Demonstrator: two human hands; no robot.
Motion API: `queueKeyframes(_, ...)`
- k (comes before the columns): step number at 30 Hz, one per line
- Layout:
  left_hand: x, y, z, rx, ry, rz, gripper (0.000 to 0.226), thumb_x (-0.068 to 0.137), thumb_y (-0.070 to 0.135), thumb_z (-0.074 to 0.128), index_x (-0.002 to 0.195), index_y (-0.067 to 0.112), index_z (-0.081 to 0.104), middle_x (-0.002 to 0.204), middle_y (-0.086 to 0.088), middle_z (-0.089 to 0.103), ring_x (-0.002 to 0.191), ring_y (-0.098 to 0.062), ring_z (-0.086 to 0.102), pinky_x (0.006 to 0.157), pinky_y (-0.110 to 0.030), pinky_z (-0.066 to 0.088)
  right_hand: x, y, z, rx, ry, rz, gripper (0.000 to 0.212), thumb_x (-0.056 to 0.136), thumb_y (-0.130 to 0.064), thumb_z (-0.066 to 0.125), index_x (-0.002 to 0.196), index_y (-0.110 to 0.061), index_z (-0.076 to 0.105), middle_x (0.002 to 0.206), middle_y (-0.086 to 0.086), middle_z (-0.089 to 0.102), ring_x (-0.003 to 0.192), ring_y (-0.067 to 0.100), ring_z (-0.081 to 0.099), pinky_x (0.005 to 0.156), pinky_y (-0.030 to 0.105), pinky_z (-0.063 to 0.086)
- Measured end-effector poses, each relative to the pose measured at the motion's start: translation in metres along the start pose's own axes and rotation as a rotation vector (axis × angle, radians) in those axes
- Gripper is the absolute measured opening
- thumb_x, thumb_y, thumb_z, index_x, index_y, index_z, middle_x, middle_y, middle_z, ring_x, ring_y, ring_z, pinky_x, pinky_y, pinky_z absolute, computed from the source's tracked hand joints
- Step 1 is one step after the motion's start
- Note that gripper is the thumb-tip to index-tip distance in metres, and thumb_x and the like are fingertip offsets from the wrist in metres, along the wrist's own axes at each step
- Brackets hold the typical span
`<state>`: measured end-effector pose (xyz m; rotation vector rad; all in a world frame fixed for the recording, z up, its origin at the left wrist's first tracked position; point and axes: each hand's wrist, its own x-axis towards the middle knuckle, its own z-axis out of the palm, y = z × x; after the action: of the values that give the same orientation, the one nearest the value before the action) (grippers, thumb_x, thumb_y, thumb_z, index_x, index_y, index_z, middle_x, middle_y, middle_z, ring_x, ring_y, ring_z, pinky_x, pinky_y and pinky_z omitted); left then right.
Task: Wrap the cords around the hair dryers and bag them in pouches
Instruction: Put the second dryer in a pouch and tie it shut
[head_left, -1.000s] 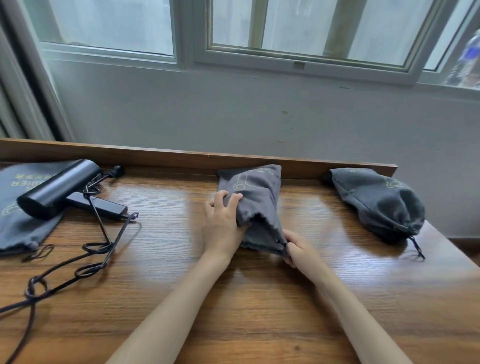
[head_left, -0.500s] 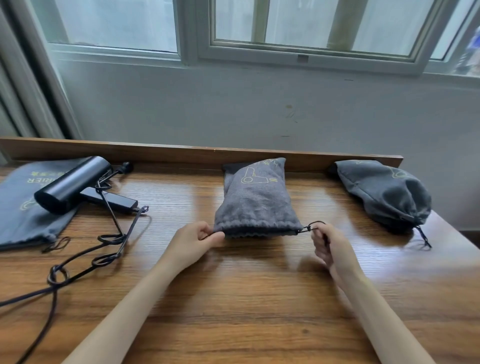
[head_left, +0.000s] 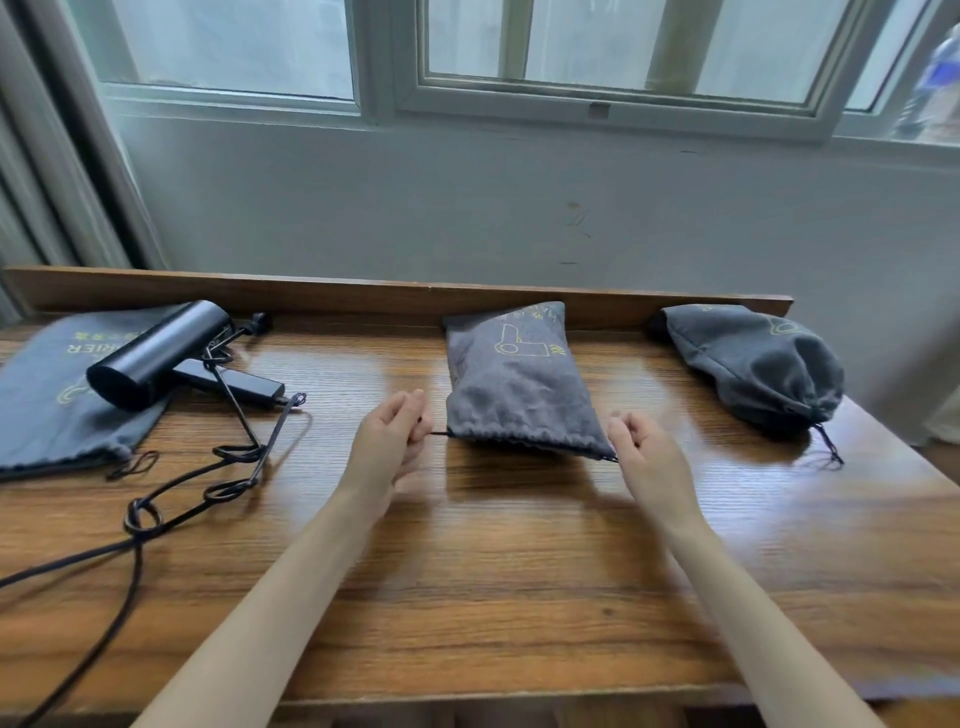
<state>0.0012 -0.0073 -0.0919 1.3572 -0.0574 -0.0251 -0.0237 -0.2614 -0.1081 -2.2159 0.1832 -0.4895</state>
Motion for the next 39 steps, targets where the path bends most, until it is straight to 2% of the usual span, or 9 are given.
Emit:
queueKeyframes(7,0.014,-0.019,-0.040,1.475,-0.019,0.701,0.028,0.090,0.030,0.050,0.068,0.013,0.046,0.048,-0.006,0.053,0.042,-0.030,0.052,0.037,-0.029,0.040,0.001,0.026,-0.021,-0.757,0.029,-0.219,0.036,0.090,-0.044,0.054,0.071,-0.018,0.068,0.067,0.008,0.068,0.068,0.029,0.065,0.050,0.027,0.026)
queueKeyframes(10,0.016,-0.014,-0.053,1.606,0.084,0.651,0.021,0.083,0.014,0.068,0.070,0.007,0.053,0.051,-0.011,0.057,0.045,-0.031,0.055,0.037,-0.027,0.035,0.007,0.040,-0.038,-0.799,0.128,-0.253,0.032,0.084,-0.032,0.068,0.057,-0.015,0.069,0.052,0.012,0.063,0.050,0.030,0.061,0.045,0.020,0.016)
queueKeyframes(15,0.010,-0.009,-0.050,1.808,0.119,0.406,0.017,0.097,0.029,0.043,0.095,0.013,0.051,0.084,-0.010,0.066,0.081,-0.030,0.061,0.053,-0.031,0.037,0.009,0.048,-0.039,-0.831,0.121,-0.199,0.032,0.088,-0.034,0.061,0.064,-0.014,0.071,0.066,0.008,0.065,0.067,0.030,0.063,0.048,0.023,0.020)
queueKeyframes(19,0.008,-0.020,-0.036,1.719,0.059,0.587,0.017,0.068,0.015,0.073,0.078,0.011,0.060,0.073,-0.008,0.064,0.072,-0.031,0.059,0.055,-0.031,0.043,0.002,0.032,-0.024,-0.712,0.083,-0.297,0.014,0.074,-0.025,0.075,0.067,-0.015,0.068,0.080,0.002,0.063,0.083,0.028,0.059,0.057,0.026,0.037)
queueKeyframes(22,0.010,-0.027,-0.011,1.595,-0.066,0.717,0.021,0.075,0.024,0.050,0.078,0.011,0.066,0.083,-0.009,0.064,0.077,-0.031,0.060,0.074,-0.037,0.045,0.001,0.009,-0.003,-0.563,-0.022,-0.289,0.012,0.084,-0.023,0.065,0.092,-0.015,0.067,0.099,0.002,0.065,0.097,0.027,0.059,0.071,0.033,0.043)
queueKeyframes(27,0.008,-0.038,0.032,1.262,-0.100,0.450,0.016,0.092,0.014,0.047,0.089,0.001,0.055,0.092,-0.019,0.062,0.090,-0.035,0.056,0.077,-0.041,0.041,0.004,-0.015,0.039,-0.365,-0.271,-0.141,0.015,0.092,-0.020,0.051,0.096,-0.007,0.059,0.102,0.013,0.065,0.098,0.031,0.058,0.077,0.034,0.042)
queueKeyframes(32,0.008,-0.032,0.047,0.921,0.017,0.236,0.026,0.092,0.014,0.047,0.079,0.000,0.064,0.084,-0.015,0.068,0.085,-0.028,0.060,0.077,-0.035,0.044,0.008,-0.025,0.043,-0.185,-0.280,0.045,0.041,0.093,-0.017,0.045,0.053,-0.019,0.045,0.055,-0.004,0.051,0.070,0.021,0.050,0.060,0.029,0.028)
queueKeyframes(35,0.007,-0.023,0.050,0.755,0.062,0.064,0.033,0.092,0.021,0.050,0.065,0.007,0.062,0.057,-0.004,0.055,0.068,-0.022,0.051,0.061,-0.031,0.038,0.006,-0.030,0.038,0.052,-0.318,0.156,0.047,0.094,-0.029,0.047,0.048,-0.020,0.046,0.033,-0.012,0.038,0.048,0.012,0.038,0.047,0.023,0.030)
queueKeyframes(39,0.010,-0.020,0.056,0.438,0.064,-0.131,0.028,0.095,0.011,0.040,0.083,0.005,0.065,0.050,0.003,0.035,0.046,-0.014,0.034,0.041,-0.021,0.022,0.004,-0.041,0.032,0.590,-0.344,0.405,0.039,0.094,-0.033,0.050,0.060,-0.023,0.035,0.045,-0.011,0.025,0.036,0.003,0.019,0.033,0.015,0.012)
